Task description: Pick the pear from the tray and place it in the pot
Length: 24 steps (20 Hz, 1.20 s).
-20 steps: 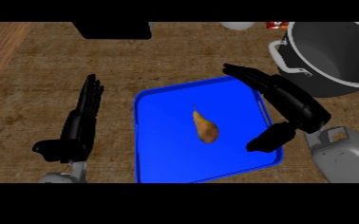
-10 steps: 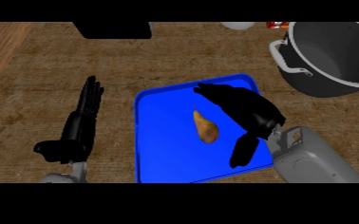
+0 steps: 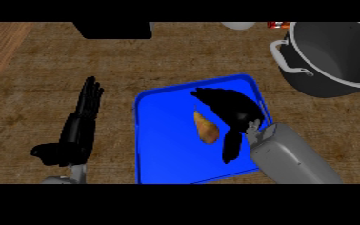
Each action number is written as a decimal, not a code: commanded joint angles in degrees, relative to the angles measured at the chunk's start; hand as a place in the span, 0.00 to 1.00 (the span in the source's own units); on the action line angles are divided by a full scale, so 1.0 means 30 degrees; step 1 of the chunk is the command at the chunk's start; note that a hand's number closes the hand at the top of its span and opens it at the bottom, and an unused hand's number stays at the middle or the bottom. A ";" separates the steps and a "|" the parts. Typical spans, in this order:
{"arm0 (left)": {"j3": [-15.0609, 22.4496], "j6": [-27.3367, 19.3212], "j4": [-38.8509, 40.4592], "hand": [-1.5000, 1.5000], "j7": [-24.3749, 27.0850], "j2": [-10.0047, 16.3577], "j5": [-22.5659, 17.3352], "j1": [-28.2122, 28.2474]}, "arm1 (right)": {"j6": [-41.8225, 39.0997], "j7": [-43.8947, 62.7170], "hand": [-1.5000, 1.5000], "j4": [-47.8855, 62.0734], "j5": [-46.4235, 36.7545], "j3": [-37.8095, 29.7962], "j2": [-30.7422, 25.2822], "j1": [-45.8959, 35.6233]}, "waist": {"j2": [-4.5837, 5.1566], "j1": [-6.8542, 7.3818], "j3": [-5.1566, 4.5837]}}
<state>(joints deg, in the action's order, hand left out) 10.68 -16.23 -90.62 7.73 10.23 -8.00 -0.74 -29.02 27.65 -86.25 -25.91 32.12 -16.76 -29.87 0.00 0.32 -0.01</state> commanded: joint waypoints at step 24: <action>-0.1825 0.2123 0.0087 0.50 -0.0001 -0.0932 0.0852 0.0399 | 0.3568 -0.6407 1.00 0.6046 -0.8572 -0.0937 0.3928 0.1862 | 0.0006 0.0008 0.0007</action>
<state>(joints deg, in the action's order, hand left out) 6.47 -11.91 -90.13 6.81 6.37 -4.24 -1.06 -24.64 11.75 -68.72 -47.51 27.24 -5.69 -25.73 0.02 0.27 0.00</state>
